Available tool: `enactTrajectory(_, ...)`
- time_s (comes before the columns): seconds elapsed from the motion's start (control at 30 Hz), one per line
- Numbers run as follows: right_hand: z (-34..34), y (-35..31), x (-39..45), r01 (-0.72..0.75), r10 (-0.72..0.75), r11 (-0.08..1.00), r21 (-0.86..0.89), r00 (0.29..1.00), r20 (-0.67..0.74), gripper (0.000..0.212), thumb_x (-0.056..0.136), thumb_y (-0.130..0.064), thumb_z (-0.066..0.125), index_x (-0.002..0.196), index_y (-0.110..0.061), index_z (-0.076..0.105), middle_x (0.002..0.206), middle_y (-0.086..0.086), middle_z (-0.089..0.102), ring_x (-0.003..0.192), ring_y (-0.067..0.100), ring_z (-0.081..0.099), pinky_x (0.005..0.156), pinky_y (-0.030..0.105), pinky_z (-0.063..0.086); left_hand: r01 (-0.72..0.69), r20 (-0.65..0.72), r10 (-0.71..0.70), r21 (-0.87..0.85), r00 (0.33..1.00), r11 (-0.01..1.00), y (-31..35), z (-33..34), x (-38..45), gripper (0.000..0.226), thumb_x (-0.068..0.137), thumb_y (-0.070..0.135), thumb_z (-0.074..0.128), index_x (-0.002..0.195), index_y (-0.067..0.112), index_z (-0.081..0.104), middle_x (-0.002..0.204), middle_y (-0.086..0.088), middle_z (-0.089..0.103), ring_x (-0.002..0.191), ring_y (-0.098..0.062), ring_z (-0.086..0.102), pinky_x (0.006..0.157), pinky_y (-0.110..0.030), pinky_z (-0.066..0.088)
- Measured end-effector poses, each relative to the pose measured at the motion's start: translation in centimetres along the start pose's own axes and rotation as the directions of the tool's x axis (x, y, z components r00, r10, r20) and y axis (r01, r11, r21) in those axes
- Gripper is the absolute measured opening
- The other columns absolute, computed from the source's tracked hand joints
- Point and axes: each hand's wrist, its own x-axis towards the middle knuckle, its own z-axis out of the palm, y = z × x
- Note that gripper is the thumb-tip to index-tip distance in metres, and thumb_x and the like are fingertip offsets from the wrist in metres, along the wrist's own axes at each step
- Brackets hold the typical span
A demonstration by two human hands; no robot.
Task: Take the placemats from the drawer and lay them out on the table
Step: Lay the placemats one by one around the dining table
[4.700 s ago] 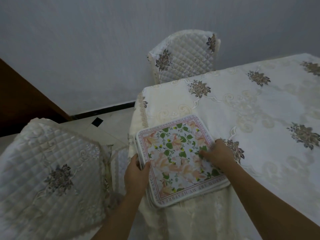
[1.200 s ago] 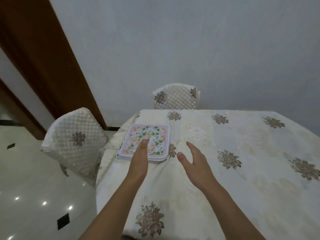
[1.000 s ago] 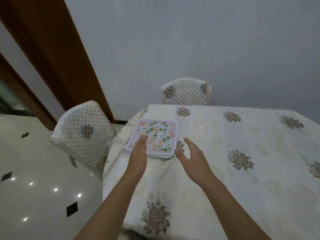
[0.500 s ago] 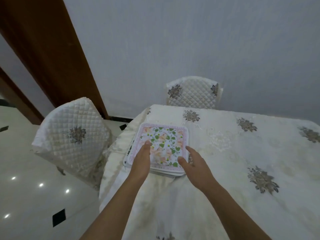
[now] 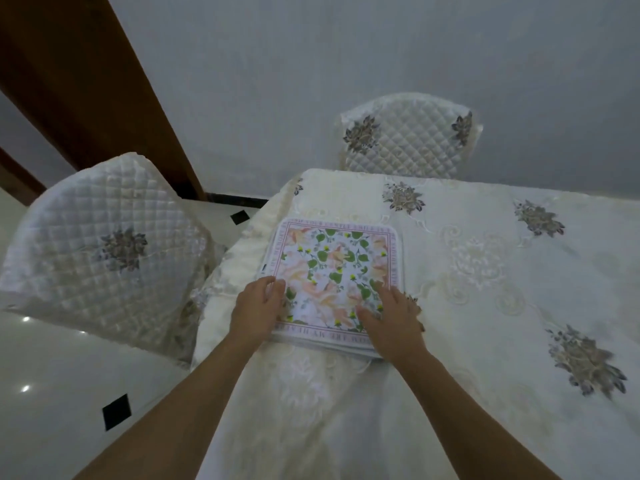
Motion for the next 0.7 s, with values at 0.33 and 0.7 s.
enactTrajectory(0.33, 2.3, 2.9, 2.7, -0.103, 0.094, 0.991, -0.081, 0.99, -0.104, 0.078, 0.085, -0.042, 0.058, 0.148, -0.016, 0.021, 0.134, 0.011, 0.044, 0.119, 0.029, 0.04, 0.099, 0.043, 0.039, -0.027, -0.067, 0.064, 0.449, 0.996, 0.893, -4.6, 1.8, 3.8, 0.044, 0.095, 0.047, 0.04, 0.124, 0.016, 0.048, 0.119, -0.006, 0.056, 0.108, -0.027, 0.052, 0.085, -0.046, 0.047)
enactTrajectory(0.7, 3.9, 0.0, 6.2, -0.028, 0.027, 0.999, -0.026, 0.998, -0.061, 0.084, 0.086, -0.045, 0.063, 0.152, -0.019, 0.018, 0.14, 0.008, 0.044, 0.13, 0.027, 0.037, 0.105, 0.041, 0.035, 0.052, -0.05, -0.034, 0.423, 0.998, 0.905, -5.8, 0.1, 8.4, 0.046, 0.098, 0.036, 0.04, 0.127, 0.0, 0.043, 0.127, -0.019, 0.049, 0.118, -0.034, 0.045, 0.097, -0.049, 0.041)
